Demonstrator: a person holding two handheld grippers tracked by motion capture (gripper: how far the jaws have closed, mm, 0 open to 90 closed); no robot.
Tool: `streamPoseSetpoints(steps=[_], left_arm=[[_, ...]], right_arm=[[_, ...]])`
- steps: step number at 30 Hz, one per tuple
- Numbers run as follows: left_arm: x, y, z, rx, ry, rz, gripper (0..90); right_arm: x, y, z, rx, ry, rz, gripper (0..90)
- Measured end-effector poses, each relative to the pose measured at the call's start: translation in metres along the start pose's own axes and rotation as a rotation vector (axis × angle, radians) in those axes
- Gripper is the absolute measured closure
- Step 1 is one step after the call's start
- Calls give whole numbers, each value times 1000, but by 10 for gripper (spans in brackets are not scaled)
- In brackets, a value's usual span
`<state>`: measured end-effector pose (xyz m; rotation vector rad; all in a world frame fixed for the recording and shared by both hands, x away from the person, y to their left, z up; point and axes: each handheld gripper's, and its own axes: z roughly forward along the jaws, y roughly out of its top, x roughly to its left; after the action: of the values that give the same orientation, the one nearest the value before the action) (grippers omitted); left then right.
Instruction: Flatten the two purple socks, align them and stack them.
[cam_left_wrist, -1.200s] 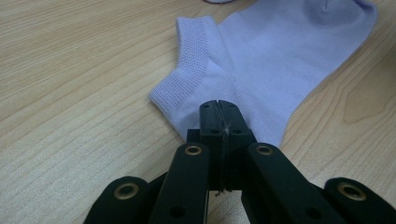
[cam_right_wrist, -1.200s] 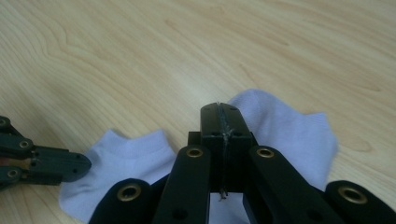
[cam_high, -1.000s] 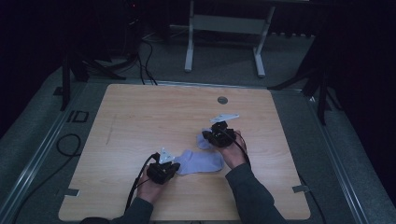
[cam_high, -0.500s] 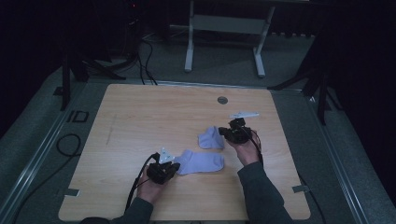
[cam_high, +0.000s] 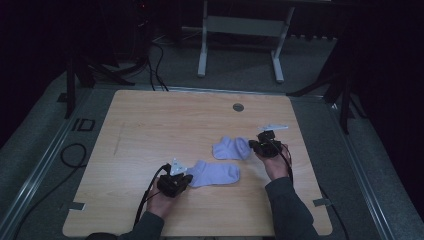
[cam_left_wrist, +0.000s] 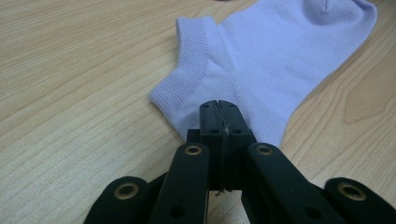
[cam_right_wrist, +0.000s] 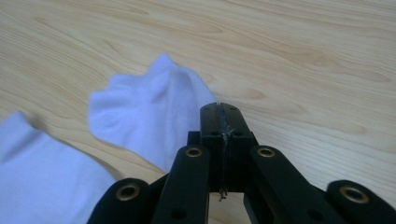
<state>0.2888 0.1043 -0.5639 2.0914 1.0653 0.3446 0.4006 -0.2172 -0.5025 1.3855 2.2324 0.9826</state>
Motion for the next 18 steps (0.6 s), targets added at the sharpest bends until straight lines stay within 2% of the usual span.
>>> streamPoseSetpoints(steps=[11,18], left_arm=[[0,0,0,0,1,1,895],[0,0,0,0,1,1,895]], right_arm=[[-3,-3,-4,24,-106,-58,888],[-6,-5,-7,34,-136,-73,880]])
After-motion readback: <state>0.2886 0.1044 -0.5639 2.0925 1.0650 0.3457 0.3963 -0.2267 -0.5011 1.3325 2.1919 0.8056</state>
